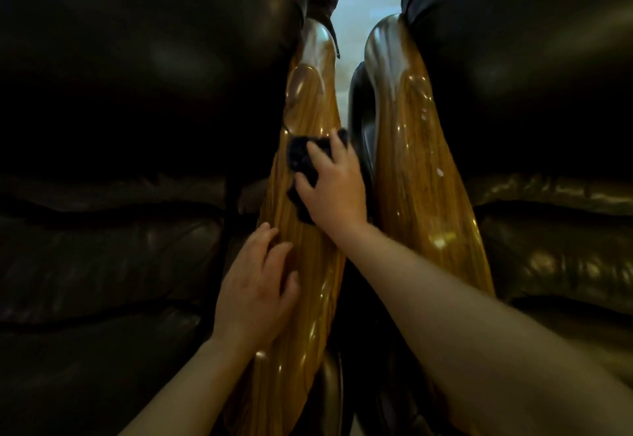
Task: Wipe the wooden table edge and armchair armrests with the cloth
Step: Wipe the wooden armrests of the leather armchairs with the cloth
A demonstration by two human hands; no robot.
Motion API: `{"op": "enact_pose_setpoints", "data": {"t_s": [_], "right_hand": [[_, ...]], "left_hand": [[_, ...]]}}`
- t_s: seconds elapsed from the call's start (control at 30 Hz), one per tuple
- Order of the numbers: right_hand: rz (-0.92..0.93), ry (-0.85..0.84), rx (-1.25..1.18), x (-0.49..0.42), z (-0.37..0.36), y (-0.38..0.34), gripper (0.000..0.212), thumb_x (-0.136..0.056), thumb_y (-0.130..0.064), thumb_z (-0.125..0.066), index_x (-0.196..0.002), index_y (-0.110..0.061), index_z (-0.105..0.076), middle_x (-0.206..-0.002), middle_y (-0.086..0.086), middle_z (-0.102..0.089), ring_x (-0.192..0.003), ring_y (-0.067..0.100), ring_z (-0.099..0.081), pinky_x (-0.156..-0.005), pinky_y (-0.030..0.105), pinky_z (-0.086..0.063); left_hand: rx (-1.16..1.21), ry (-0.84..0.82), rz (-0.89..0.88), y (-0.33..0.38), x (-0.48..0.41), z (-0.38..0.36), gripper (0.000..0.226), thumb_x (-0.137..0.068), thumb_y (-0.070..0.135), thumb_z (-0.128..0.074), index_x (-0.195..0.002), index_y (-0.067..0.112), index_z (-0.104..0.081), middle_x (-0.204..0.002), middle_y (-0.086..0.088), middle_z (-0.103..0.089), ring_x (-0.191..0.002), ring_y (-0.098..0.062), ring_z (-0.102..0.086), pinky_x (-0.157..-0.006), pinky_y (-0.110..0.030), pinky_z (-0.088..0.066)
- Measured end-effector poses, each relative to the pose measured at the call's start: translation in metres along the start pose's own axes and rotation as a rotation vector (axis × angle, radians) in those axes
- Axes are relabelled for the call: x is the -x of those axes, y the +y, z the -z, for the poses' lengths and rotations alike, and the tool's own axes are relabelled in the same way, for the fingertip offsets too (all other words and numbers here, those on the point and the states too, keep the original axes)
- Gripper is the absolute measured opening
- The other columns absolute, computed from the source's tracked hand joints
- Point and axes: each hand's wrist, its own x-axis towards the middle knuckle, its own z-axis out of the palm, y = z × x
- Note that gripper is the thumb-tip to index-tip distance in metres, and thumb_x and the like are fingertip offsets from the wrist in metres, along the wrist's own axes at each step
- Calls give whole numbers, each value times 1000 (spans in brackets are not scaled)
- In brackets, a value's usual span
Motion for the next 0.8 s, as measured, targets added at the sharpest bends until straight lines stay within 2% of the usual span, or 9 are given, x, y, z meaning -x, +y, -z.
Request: {"op": "enact_pose_setpoints", "data": {"t_s": [0.07, 0.13, 0.27, 0.43, 0.53, 0.67, 0.77, 0.8], "right_hand": [[162, -9, 19, 44, 0, 6, 53, -93, -37, -58, -143, -23, -49, -163, 8, -27, -154, 29, -11, -122, 53, -21], [318, -62, 13, 96, 0, 13, 52, -94, -36, -56, -144, -24, -47, -164, 5, -26, -155, 27, -5, -122, 55, -18], [440, -129, -109, 147, 8, 25, 47, -93, -27, -64, -138, -16, -56, -155, 7, -44, -153, 28, -18, -122, 51, -21], [314, -118, -109, 137, 45, 34, 37, -88, -19, -68, -123, -10, -67, -136, 10, -61, -134, 29, -49, -111, 40, -41], [214, -31, -98, 147, 76, 58, 40, -84, -18, -70, -123, -15, -66, -136, 5, -61, -130, 24, -53, -111, 38, -42], [1, 189, -119, 175, 110, 113, 45, -90, -23, -63, -134, -19, -58, -150, -2, -48, -143, 18, -39, -119, 34, -29], [-69, 54, 25, 196, 112, 143, 56, -95, -35, -57, -148, -27, -43, -164, -3, -26, -154, 21, -15, -122, 50, -18], [-72, -3, 92, 199, 109, 150, 59, -95, -41, -55, -150, -30, -39, -166, -3, -19, -155, 22, -10, -123, 51, -14]], "left_hand": [[122, 79, 65, 7, -10, 5, 45, -90, 34, -44, -128, 12, -51, -139, -9, -46, -123, -14, -46, -93, -33, -47], [206, 124, 83, 13, -20, 9, 42, -93, 35, -42, -130, 16, -46, -138, -5, -43, -113, -7, -45, -83, -27, -45], [203, 106, 75, 29, -37, 9, 41, -96, 39, -38, -131, 21, -47, -141, 0, -42, -118, -8, -46, -87, -31, -45], [22, -29, 36, 46, -44, 2, 50, -97, 43, -33, -138, 17, -47, -146, -7, -41, -135, -24, -39, -106, -49, -41], [9, -48, 51, 54, -47, -1, 51, -97, 41, -39, -141, 16, -44, -149, -10, -36, -140, -28, -32, -110, -53, -35], [22, -75, 1, 61, -58, -3, 57, -95, 40, -43, -147, 19, -35, -157, -10, -26, -147, -27, -20, -116, -52, -27], [-11, -64, -18, 64, -78, -5, 60, -96, 41, -44, -151, 22, -27, -161, -10, -18, -151, -25, -10, -121, -50, -14], [-28, -59, -18, 64, -86, -5, 62, -97, 42, -44, -152, 23, -25, -162, -10, -16, -151, -24, -7, -121, -48, -10]]}}
